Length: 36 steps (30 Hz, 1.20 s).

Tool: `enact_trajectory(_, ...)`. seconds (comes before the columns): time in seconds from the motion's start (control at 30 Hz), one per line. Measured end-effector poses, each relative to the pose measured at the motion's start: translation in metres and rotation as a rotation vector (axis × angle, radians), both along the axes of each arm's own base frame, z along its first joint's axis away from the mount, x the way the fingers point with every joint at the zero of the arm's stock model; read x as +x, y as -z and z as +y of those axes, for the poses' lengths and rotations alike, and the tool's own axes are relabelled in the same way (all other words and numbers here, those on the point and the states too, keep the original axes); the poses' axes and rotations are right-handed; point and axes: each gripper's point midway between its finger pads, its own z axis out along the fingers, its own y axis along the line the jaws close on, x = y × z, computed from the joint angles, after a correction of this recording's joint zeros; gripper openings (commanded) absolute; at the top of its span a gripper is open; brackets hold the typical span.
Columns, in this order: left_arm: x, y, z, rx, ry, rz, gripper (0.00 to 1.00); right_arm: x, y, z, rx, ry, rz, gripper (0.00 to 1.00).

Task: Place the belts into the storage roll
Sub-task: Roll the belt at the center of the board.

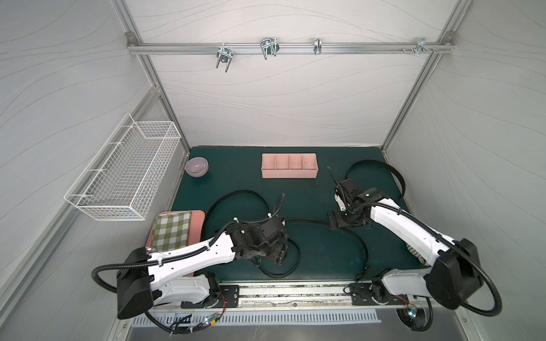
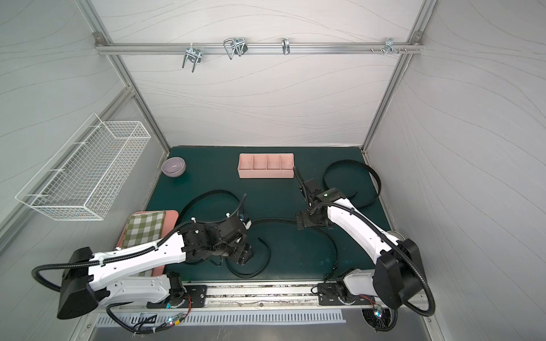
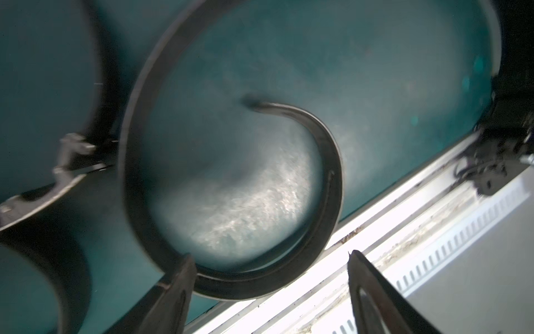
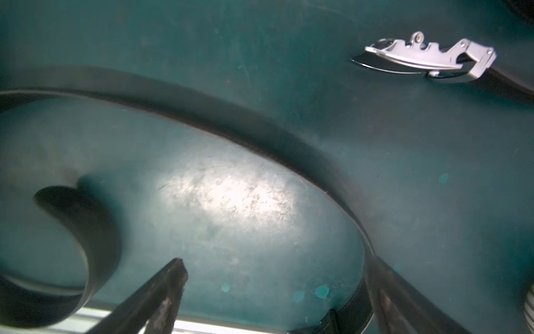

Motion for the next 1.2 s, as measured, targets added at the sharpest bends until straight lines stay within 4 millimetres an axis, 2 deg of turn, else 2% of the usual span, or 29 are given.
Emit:
enact_trajectory(0.1,-0.016,0.018,-0.014,0.064,0.099,-0.005,0.74,0.004,0.005,-0.003,0.006,0.021,0.015,0.99)
enact_trajectory(0.2,-0.029,0.042,-0.028,0.135,0.18,-0.007,0.63,0.006,0.01,-0.003,0.006,0.029,0.031,0.99)
enact_trajectory(0.33,-0.037,0.078,-0.042,0.251,0.239,-0.008,0.21,0.005,0.02,-0.001,-0.001,0.028,0.065,0.99)
enact_trajectory(0.4,-0.034,0.089,-0.045,0.289,0.237,-0.013,0.1,0.005,0.024,-0.001,-0.004,0.03,0.08,0.99)
enact_trajectory(0.43,-0.032,0.087,-0.05,0.292,0.243,-0.024,0.02,0.005,0.026,-0.001,-0.005,0.032,0.088,0.99)
enact_trajectory(0.5,-0.023,0.084,-0.06,0.277,0.221,-0.05,0.0,0.006,0.03,-0.002,-0.009,0.038,0.099,0.99)
enact_trajectory(0.57,-0.009,0.083,-0.063,0.264,0.186,-0.06,0.0,0.009,0.034,-0.004,-0.012,0.052,0.109,0.99)
enact_trajectory(0.63,0.009,0.083,-0.059,0.253,0.128,-0.052,0.0,0.013,0.038,-0.008,-0.013,0.07,0.117,0.99)
enact_trajectory(0.87,0.101,0.078,-0.017,0.21,-0.181,-0.005,0.0,0.02,0.055,-0.016,-0.025,0.115,0.157,0.98)
enact_trajectory(1.03,0.147,0.065,0.006,0.164,-0.334,0.007,0.0,0.021,0.061,-0.016,-0.014,0.129,0.179,0.88)
enact_trajectory(1.2,0.179,0.059,0.011,0.122,-0.431,0.035,0.0,0.012,0.07,-0.012,0.002,0.129,0.212,0.73)
